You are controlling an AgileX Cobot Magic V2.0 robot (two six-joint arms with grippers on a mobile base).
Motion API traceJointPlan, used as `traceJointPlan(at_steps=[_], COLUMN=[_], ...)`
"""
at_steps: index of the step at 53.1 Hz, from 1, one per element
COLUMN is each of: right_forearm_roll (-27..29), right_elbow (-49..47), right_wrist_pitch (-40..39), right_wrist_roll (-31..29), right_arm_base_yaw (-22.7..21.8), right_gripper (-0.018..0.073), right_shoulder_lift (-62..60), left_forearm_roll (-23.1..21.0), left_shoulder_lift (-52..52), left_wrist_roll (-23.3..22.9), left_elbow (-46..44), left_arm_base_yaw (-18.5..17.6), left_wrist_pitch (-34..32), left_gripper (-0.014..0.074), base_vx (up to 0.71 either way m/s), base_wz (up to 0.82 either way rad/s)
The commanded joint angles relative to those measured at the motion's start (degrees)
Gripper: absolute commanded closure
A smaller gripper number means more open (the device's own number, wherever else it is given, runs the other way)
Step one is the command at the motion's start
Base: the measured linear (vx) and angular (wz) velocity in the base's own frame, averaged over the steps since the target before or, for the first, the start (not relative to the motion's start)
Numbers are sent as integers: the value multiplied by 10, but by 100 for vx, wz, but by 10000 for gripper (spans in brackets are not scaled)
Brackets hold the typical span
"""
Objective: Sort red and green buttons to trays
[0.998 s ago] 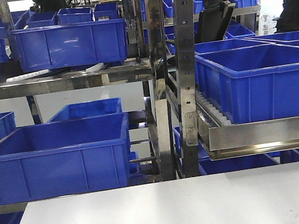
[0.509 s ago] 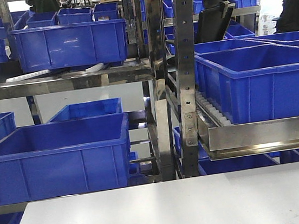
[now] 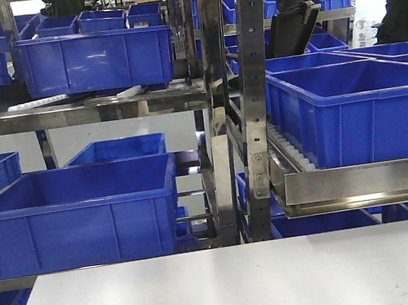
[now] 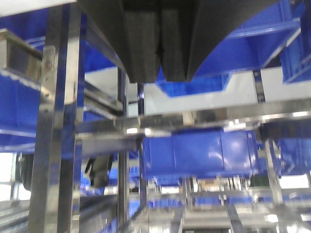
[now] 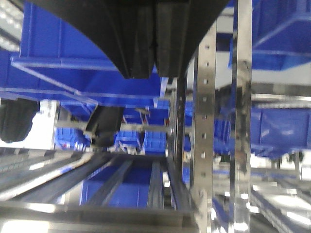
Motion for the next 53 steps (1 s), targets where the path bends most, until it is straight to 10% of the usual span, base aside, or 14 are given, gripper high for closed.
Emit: traceJointPlan(at_steps=[1,14,34,53], right_forearm_roll=[0,0,0,-47], right_elbow=[-20,-20,-20,125], right_wrist_pitch=[-47,-27,-23,-212], right_wrist_roll=[-2,-2,3,15], right_arm_base_yaw=[-2,-2,-2,-2], right_gripper=[559,390,-152,-99], right_shoulder_lift=[3,1,1,57], left_forearm_roll=[2,13,14,10], left_shoulder_lift=[4,6,6,6], left_wrist_roll=[-8,-6,-6,-6], left_elbow=[-23,-23,-23,-23], left_arm_base_yaw=[1,1,1,1], left_wrist_pitch=[-51,-62,-74,-78], left_gripper=[563,365,-6,10], base_vx=[0,0,0,0], base_wz=[0,0,0,0])
